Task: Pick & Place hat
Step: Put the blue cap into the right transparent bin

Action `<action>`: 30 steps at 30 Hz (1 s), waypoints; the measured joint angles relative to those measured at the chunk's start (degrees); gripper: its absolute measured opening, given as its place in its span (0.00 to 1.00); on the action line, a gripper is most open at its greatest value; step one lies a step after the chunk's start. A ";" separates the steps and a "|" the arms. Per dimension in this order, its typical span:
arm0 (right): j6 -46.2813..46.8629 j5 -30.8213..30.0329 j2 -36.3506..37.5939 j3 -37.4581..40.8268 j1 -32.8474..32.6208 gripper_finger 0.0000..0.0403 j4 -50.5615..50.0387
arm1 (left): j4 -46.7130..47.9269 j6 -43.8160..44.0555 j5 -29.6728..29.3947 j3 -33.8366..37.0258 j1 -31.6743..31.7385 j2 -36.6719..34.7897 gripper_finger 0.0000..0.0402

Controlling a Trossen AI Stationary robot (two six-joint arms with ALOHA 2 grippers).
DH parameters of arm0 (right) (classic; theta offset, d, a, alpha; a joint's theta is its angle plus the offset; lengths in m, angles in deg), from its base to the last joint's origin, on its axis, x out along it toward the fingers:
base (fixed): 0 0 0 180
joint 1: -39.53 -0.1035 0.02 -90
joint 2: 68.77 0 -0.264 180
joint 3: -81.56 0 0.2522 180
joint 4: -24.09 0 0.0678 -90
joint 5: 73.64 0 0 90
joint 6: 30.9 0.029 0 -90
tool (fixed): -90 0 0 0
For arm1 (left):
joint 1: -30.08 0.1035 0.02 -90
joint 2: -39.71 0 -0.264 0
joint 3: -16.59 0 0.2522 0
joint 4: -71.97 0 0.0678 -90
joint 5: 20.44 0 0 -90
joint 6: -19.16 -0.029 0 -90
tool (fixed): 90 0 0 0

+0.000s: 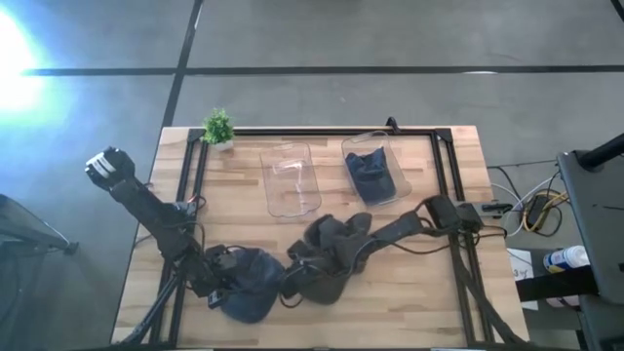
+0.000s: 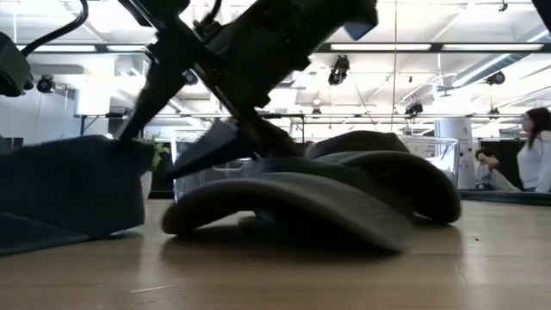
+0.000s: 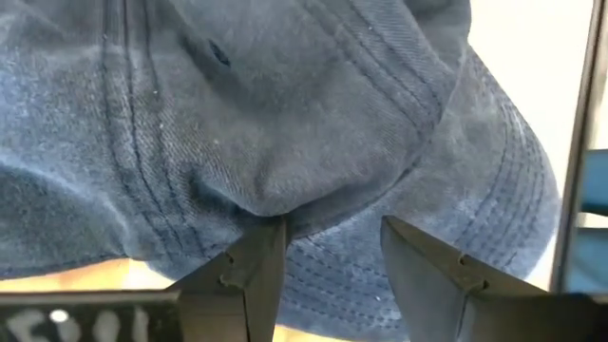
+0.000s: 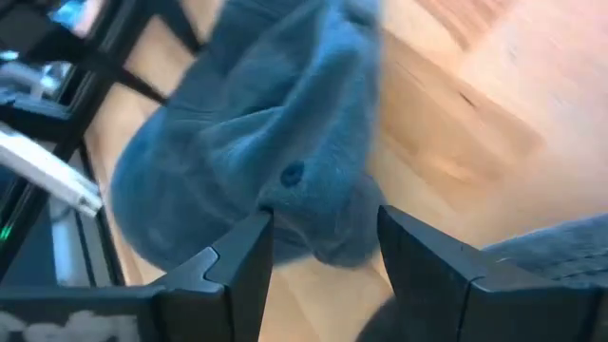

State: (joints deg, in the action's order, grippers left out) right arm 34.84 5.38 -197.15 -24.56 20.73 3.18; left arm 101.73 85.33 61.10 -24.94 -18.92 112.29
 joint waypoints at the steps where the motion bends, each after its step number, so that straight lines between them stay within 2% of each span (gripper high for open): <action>1: -2.10 0.64 0.01 0.00 0.44 0.46 0.53 | -0.10 -0.54 -0.59 0.02 0.01 0.00 0.44; 8: -11.06 7.45 0.00 0.00 3.53 0.46 3.22 | -2.98 -2.10 -8.37 0.07 1.05 0.13 0.44; 14: -14.59 10.74 -0.07 0.00 4.59 0.44 2.63 | -4.81 -1.96 -11.54 0.10 1.50 -0.02 0.44; 18: -14.85 10.84 -0.07 0.00 4.77 0.33 1.37 | -4.36 -1.13 -11.55 -1.66 1.26 -0.41 0.44; 24: -15.86 5.89 -0.15 0.15 5.04 0.07 -3.53 | -1.72 -1.87 -12.58 -7.14 0.42 -0.57 0.44; 30: -17.95 4.82 0.67 -1.09 5.03 0.03 -3.35 | 8.02 -1.57 -13.81 -15.08 -0.90 -0.61 0.44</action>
State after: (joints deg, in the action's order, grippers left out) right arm 16.89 10.20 -196.48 -25.64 25.76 -0.17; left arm 109.75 83.76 47.29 -40.02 -19.81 111.68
